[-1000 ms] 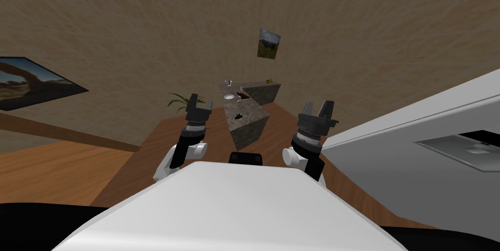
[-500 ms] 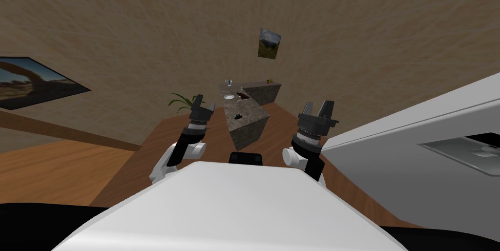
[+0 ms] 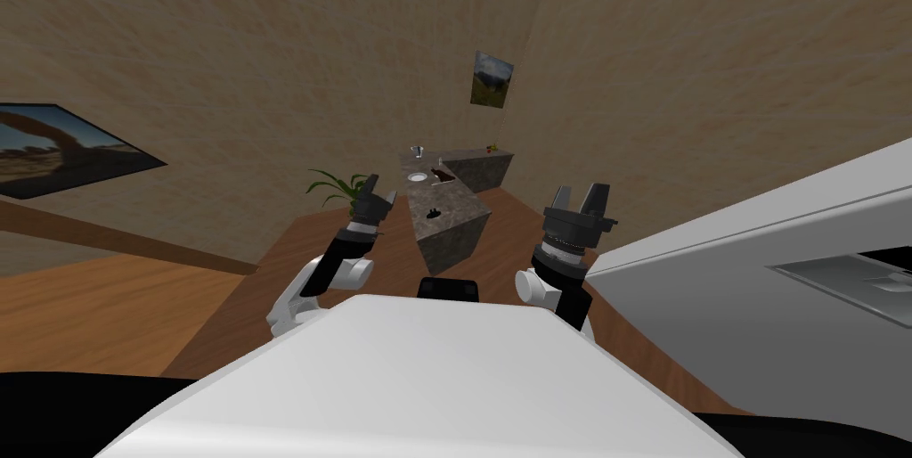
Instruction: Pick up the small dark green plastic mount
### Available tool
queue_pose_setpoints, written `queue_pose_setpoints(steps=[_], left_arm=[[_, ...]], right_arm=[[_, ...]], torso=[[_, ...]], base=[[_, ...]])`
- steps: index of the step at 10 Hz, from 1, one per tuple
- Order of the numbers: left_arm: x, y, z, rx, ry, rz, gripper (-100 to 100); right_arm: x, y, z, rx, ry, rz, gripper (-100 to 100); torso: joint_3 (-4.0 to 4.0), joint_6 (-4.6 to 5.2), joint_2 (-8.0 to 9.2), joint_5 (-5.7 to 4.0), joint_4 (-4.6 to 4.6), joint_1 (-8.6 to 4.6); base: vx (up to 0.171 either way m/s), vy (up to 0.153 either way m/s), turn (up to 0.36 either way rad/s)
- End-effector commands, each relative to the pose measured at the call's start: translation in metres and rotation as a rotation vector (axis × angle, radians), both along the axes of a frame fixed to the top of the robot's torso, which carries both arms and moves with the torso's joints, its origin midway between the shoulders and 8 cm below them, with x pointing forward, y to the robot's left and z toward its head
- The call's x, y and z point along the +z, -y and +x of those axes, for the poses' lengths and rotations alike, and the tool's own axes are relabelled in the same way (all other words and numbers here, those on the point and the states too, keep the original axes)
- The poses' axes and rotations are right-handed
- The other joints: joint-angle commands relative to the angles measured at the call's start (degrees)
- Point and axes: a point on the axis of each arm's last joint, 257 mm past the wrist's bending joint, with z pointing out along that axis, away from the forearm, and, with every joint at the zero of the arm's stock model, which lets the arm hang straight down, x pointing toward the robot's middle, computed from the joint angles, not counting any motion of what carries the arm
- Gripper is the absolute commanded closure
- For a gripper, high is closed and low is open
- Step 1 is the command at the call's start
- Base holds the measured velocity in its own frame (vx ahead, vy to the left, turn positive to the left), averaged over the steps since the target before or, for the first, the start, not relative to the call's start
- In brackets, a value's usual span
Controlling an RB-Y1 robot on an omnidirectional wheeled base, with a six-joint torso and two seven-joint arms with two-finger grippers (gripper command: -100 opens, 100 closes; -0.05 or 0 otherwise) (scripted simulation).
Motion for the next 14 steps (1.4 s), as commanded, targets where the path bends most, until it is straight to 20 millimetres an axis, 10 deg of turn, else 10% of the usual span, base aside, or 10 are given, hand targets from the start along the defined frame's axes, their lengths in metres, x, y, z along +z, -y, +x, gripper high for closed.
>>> queue_pose_setpoints(steps=[1, 14], left_arm=[[-0.011, -0.003, 0.007, 0.003, -0.051, -0.005, -100], [-0.085, -0.025, 0.038, 0.012, -0.397, -0.048, -100]], right_arm=[[0.0, 0.0, 0.0, 0.0, 0.0, 0.0, 0], [0.0, 0.0, 0.0, 0.0, 0.0, 0.0, 0]], torso=[[0.0, 0.0, 0.0, 0.0, 0.0, 0.0], [-0.01, 0.01, -0.02, 0.0, 0.0, -0.02]], base=[[0.014, -0.021, 0.004], [0.017, -0.024, -0.006]])
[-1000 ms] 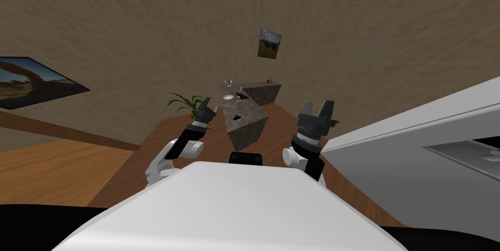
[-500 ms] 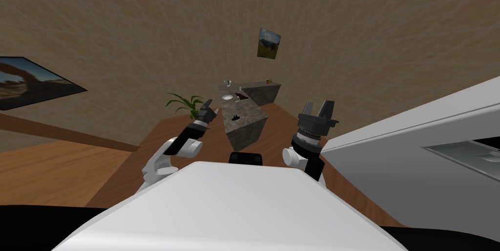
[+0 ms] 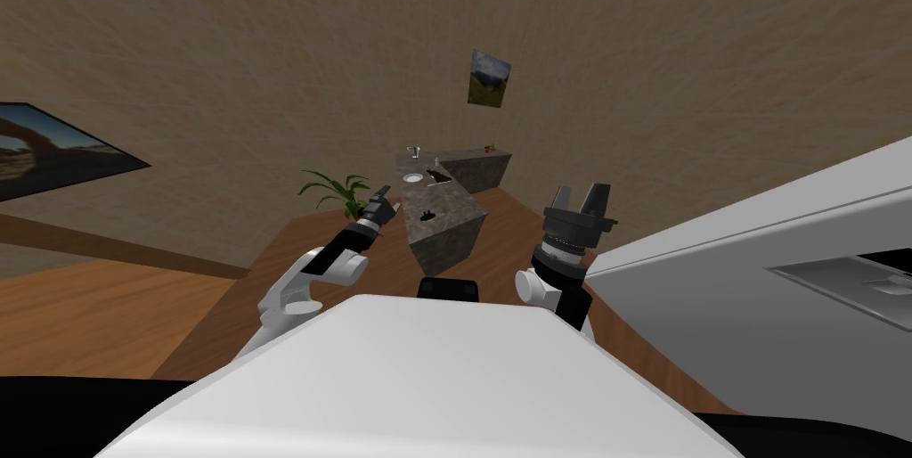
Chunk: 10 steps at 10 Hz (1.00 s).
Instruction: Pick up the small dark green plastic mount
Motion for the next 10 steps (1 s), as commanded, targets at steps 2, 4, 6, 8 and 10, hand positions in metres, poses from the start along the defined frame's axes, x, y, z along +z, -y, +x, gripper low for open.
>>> queue_pose_setpoints(steps=[2, 4, 6, 8, 10], left_arm=[[-0.016, -0.008, 0.004, 0.009, -0.075, -0.01, -100], [-0.026, -0.012, 0.004, 0.023, -0.114, -0.007, -100], [-0.04, -0.02, 0.006, 0.033, -0.174, -0.017, -100], [-0.052, -0.029, 0.008, 0.045, -0.23, -0.027, -100], [-0.064, -0.033, 0.007, 0.063, -0.277, -0.023, -100]], right_arm=[[0.0, 0.0, 0.0, 0.0, 0.0, 0.0, 0], [0.0, 0.0, 0.0, 0.0, 0.0, 0.0, 0], [0.0, 0.0, 0.0, 0.0, 0.0, 0.0, 0], [0.0, 0.0, 0.0, 0.0, 0.0, 0.0, 0], [0.0, 0.0, 0.0, 0.0, 0.0, 0.0, 0]], torso=[[0.02, 0.01, 0.04, 0.01, 0.01, 0.04], [0.03, 0.01, 0.05, 0.0, 0.01, 0.0], [0.03, 0.01, 0.06, 0.01, 0.02, 0.04], [0.03, 0.0, 0.04, 0.01, 0.01, 0.06], [-0.01, 0.01, -0.02, -0.03, 0.0, -0.12]], base=[[0.002, -0.016, 0.001], [0.001, -0.017, -0.006], [0.004, -0.018, -0.002], [0.009, -0.031, -0.024], [0.021, -0.043, -0.033]])
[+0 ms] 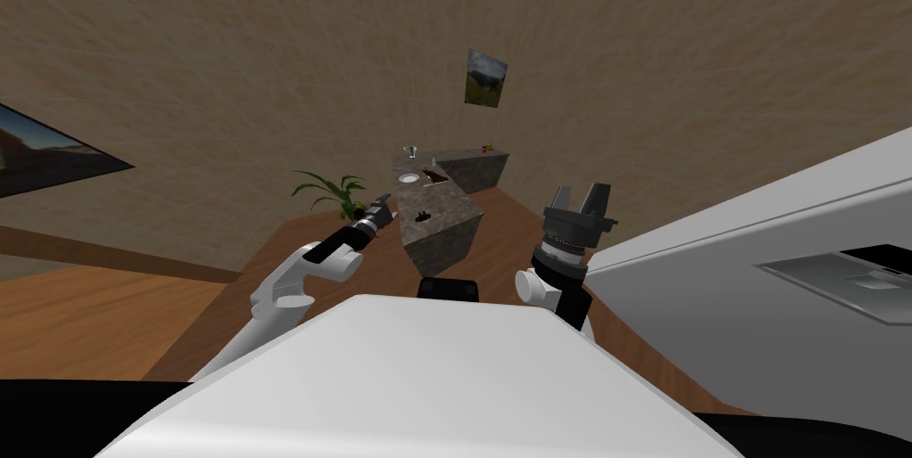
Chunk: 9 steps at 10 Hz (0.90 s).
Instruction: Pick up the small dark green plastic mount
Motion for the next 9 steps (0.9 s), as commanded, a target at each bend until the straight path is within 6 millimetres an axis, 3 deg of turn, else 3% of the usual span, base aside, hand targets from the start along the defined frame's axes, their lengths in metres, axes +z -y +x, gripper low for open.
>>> queue_pose_setpoints(steps=[1, 6, 9], left_arm=[[-0.012, -0.01, 0.0, 0.016, -0.056, -0.011, -100], [-0.041, -0.028, -0.005, 0.062, -0.181, -0.014, -100], [-0.064, -0.054, -0.009, 0.115, -0.295, -0.039, -100]], right_arm=[[0.0, 0.0, 0.0, 0.0, 0.0, 0.0, 0], [0.0, 0.0, 0.0, 0.0, 0.0, 0.0, 0], [0.0, 0.0, 0.0, 0.0, 0.0, 0.0, 0]], torso=[[0.0, 0.0, 0.0, 0.0, 0.0, 0.0], [0.0, 0.0, 0.0, 0.01, 0.0, 0.03], [-0.01, -0.01, -0.02, -0.01, -0.01, -0.03]], base=[[0.014, -0.025, -0.017], [0.016, -0.031, -0.028], [0.028, -0.052, -0.063]])
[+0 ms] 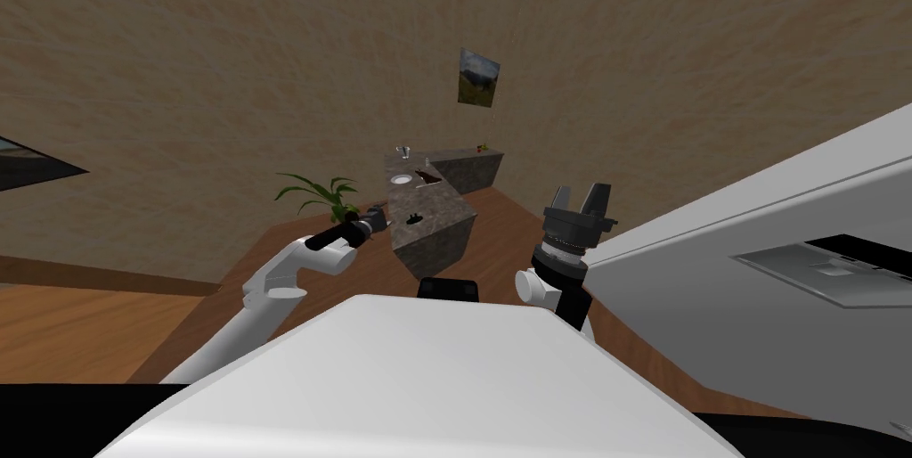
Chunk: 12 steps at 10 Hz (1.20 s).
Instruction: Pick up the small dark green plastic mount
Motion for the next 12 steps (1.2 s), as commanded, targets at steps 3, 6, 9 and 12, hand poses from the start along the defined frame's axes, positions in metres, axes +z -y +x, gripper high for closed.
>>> queue_pose_setpoints(steps=[3, 6, 9, 12], left_arm=[[-0.029, -0.029, -0.012, 0.067, -0.136, -0.014, -100], [-0.042, -0.044, -0.02, 0.109, -0.209, -0.027, -100], [-0.054, -0.06, -0.029, 0.153, -0.279, -0.041, -100], [-0.065, -0.075, -0.04, 0.2, -0.353, -0.056, -100]], right_arm=[[0.0, 0.0, 0.0, 0.0, 0.0, 0.0, 0], [0.0, 0.0, 0.0, 0.0, 0.0, 0.0, 0], [0.0, 0.0, 0.0, 0.0, 0.0, 0.0, 0], [0.0, 0.0, 0.0, 0.0, 0.0, 0.0, 0]], torso=[[0.0, 0.01, 0.01, 0.0, 0.0, 0.02], [0.02, 0.0, 0.03, 0.01, 0.01, 0.06], [0.01, -0.02, 0.01, 0.0, 0.0, 0.03], [0.03, 0.01, 0.06, 0.02, 0.01, 0.09]], base=[[0.028, -0.049, -0.067], [0.021, -0.034, -0.052], [0.026, -0.04, -0.037], [0.017, -0.027, -0.082]])
